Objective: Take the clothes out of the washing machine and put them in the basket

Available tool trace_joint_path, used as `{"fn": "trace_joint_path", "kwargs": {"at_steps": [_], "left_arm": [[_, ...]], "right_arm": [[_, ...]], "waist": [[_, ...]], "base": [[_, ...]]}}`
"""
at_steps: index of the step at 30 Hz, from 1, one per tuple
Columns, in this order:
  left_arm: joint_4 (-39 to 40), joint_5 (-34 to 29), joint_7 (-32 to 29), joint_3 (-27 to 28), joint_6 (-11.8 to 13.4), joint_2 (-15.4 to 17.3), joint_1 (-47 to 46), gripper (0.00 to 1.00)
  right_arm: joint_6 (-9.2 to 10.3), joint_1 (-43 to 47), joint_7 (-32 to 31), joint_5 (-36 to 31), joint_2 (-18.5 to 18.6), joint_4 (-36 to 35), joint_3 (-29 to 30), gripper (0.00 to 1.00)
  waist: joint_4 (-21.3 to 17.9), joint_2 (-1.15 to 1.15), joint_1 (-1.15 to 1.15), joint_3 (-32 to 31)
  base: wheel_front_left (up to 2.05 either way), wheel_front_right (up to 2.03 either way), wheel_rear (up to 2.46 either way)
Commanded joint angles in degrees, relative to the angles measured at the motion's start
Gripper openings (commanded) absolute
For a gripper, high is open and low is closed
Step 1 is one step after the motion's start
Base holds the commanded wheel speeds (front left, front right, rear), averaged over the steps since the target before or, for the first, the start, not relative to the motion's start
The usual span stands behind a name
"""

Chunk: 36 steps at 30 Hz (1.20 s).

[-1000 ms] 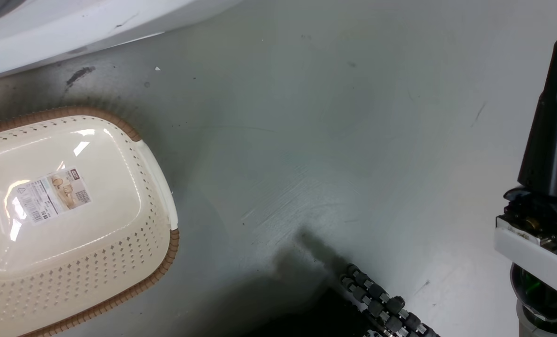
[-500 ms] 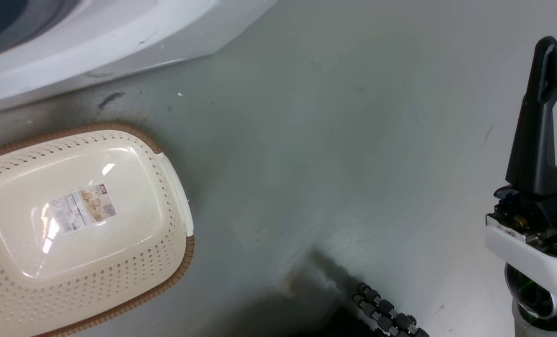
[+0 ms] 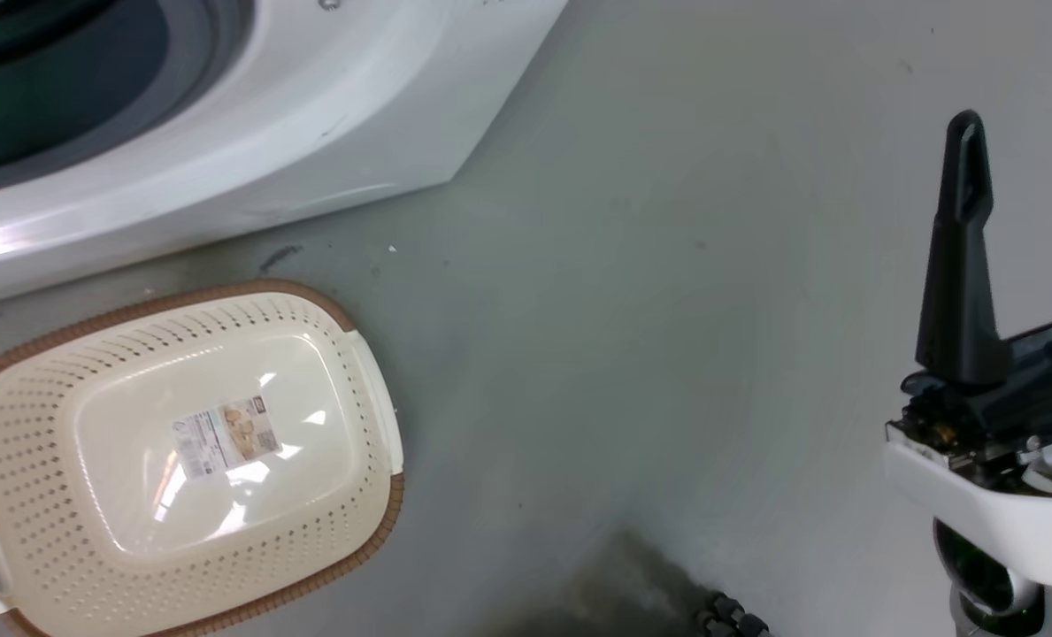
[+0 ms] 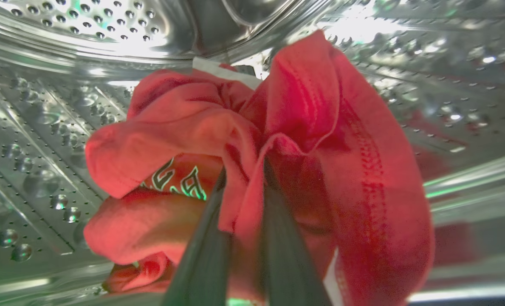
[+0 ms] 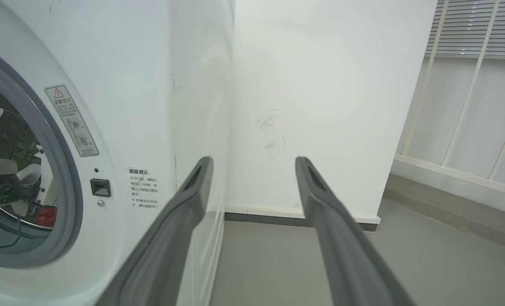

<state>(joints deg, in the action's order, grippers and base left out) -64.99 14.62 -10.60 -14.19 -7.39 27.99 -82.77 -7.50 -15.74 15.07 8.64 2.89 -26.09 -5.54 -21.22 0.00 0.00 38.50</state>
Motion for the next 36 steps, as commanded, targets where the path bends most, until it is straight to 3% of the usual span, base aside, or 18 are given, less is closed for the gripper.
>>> {"fn": "trace_joint_path", "kwargs": {"at_steps": [1, 17, 24, 36], "left_arm": [[0.5, 0.8, 1.7, -0.2, 0.0, -0.4, 1.8, 0.00], [6.3, 10.0, 14.0, -6.0, 0.0, -1.3, 20.1, 0.00], [11.1, 11.1, 16.1, -7.3, 0.1, -1.8, 25.7, 0.00], [25.5, 12.9, 18.6, -8.2, 3.9, -2.9, 43.0, 0.00]], "right_arm": [[0.02, 0.9, 0.2, -0.3, 0.0, 0.1, -0.3, 1.00], [0.02, 7.1, 0.2, -5.2, 0.0, 2.4, -1.8, 1.00], [0.02, 9.7, 0.2, -6.5, 0.0, 3.2, -2.3, 1.00], [0.02, 14.7, 0.2, -8.6, 0.0, 4.7, -2.9, 1.00]], "waist": [[1.0, 0.00, 0.00, -2.2], [5.4, 0.00, 0.00, -15.4], [7.4, 0.00, 0.00, -20.0], [9.4, 0.00, 0.00, -27.8]], "base": [[0.00, 0.00, 0.00], [0.00, 0.00, 0.00], [0.00, 0.00, 0.00], [0.00, 0.00, 0.00]]}}
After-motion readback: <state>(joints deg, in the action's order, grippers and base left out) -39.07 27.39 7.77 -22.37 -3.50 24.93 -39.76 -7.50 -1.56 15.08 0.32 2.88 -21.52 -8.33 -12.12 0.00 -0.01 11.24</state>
